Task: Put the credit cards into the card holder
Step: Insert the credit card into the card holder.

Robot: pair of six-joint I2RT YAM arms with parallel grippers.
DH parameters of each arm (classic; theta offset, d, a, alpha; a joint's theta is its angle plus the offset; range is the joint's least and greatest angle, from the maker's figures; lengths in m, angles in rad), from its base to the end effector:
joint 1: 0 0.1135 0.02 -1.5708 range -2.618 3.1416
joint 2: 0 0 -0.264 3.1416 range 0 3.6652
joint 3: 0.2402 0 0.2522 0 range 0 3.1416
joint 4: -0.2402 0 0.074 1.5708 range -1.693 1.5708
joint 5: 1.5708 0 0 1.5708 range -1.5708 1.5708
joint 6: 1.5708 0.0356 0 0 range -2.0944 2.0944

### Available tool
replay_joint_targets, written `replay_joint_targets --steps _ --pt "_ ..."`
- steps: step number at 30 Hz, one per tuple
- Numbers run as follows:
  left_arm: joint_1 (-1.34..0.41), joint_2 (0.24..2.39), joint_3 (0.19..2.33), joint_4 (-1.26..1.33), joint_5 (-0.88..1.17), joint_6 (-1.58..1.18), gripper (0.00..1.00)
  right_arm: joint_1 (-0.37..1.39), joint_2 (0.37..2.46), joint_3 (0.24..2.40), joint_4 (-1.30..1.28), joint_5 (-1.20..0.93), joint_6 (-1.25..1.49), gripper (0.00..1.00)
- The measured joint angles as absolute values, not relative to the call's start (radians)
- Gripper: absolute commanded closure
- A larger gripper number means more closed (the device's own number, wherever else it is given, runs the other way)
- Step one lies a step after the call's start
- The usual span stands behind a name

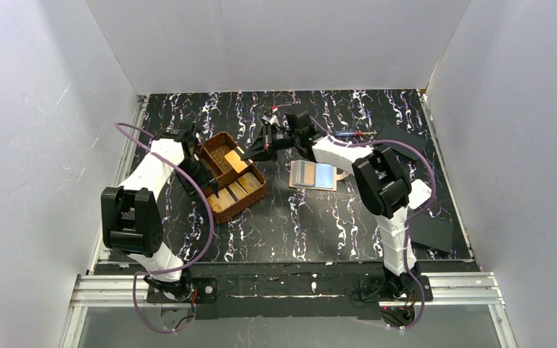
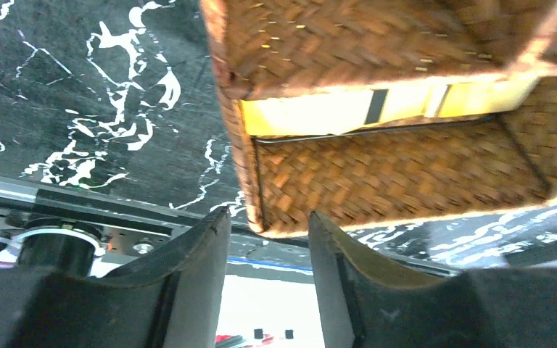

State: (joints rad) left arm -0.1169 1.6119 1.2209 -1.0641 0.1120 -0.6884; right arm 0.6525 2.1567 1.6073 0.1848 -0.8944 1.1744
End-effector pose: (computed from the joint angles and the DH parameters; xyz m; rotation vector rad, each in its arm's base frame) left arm 0.2903 -0.0381 0.2307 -0.8560 2.9490 -0.2281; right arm 0.3774 0.3233 0.2224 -0.1399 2.4062 1.9184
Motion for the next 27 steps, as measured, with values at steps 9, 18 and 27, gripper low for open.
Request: replay_joint_targets --steps 9,18,27 --pt "-0.117 1.578 1.365 -1.161 0.152 -0.704 0.38 0.586 2.070 1.182 0.976 -0.885 1.884 0.99" --pt "-0.216 1.370 1.462 -1.149 0.144 -0.719 0.30 0.465 1.837 1.023 0.816 -0.841 1.897 0.99" --pt "-0.563 1.386 1.427 -0.881 0.118 -0.714 0.31 0.160 1.668 0.793 0.526 -0.875 1.494 0.99"
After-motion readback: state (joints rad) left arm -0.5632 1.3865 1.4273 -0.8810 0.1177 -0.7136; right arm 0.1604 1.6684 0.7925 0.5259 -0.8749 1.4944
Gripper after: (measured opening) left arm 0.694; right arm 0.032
